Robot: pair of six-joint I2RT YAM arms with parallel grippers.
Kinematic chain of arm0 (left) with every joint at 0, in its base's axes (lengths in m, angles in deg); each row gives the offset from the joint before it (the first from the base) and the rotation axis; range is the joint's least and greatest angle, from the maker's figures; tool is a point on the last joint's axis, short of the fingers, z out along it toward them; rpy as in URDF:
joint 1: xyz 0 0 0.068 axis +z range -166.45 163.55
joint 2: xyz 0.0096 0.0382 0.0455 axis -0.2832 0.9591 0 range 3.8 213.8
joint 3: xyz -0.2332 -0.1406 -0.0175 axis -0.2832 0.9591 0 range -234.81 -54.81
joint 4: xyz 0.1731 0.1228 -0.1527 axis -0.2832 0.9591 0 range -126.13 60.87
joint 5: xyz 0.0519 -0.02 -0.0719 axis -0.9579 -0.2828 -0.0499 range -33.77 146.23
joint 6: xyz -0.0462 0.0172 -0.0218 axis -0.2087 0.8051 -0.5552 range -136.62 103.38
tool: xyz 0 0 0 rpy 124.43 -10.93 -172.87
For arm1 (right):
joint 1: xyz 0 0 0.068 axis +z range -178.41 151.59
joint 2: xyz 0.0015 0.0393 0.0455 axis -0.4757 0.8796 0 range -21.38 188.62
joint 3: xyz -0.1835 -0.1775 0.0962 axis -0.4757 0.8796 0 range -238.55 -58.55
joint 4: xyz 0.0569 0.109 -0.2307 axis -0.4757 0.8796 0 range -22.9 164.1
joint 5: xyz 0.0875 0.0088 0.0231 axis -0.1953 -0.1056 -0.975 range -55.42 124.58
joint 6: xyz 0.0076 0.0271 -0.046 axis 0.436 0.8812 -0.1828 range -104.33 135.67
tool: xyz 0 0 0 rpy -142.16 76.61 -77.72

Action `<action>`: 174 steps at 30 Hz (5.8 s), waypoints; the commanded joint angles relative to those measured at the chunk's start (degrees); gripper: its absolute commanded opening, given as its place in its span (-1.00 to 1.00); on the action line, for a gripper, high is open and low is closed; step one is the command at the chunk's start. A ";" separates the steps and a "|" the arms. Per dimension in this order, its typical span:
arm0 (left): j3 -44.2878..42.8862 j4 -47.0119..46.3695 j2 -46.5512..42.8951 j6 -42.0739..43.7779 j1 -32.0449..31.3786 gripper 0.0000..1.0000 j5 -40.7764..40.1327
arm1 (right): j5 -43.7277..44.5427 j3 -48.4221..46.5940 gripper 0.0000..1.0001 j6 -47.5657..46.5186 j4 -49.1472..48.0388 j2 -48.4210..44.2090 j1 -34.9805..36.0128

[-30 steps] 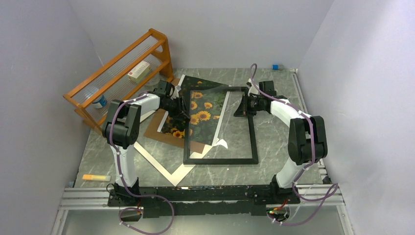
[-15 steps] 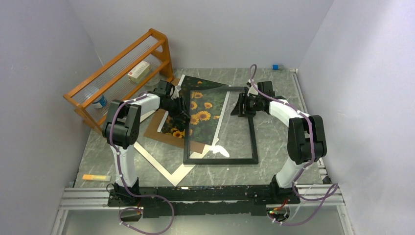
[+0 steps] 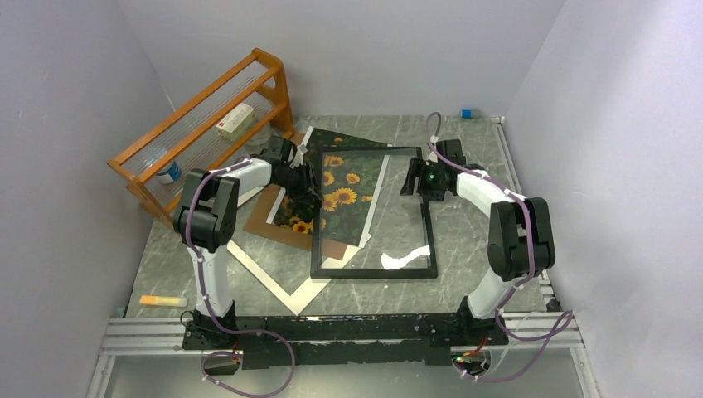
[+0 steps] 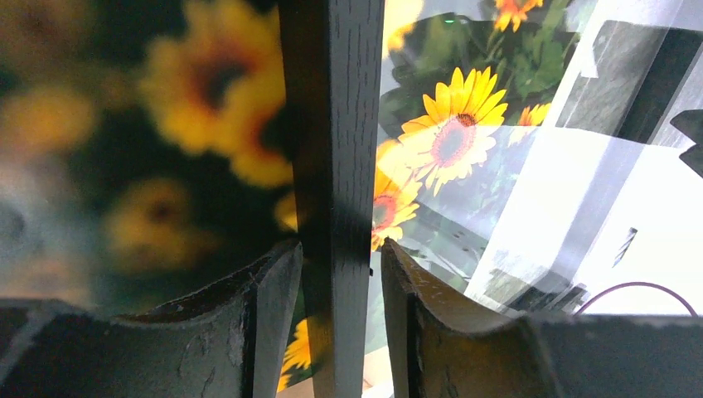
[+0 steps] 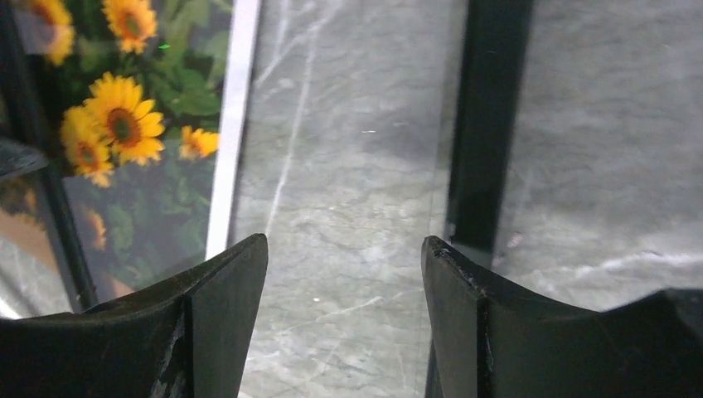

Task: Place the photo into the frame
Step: Place the photo frame item in the photo frame, then move the photo frame to the center of the board, then pick up the photo frame item at the center of the board.

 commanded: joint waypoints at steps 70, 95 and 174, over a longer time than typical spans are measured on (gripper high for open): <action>3.42 5.14 1.16 2.10 0.03 0.17 -0.77 | 2.68 14.48 -0.16 12.98 14.81 -18.24 15.49; -4.83 -2.47 7.74 1.30 -5.11 0.17 17.96 | 18.24 5.73 -0.06 23.05 7.96 -13.66 12.59; 54.16 -5.31 -66.71 -22.86 30.65 -0.04 -11.15 | 16.43 -0.09 -0.05 21.18 8.28 -8.45 10.86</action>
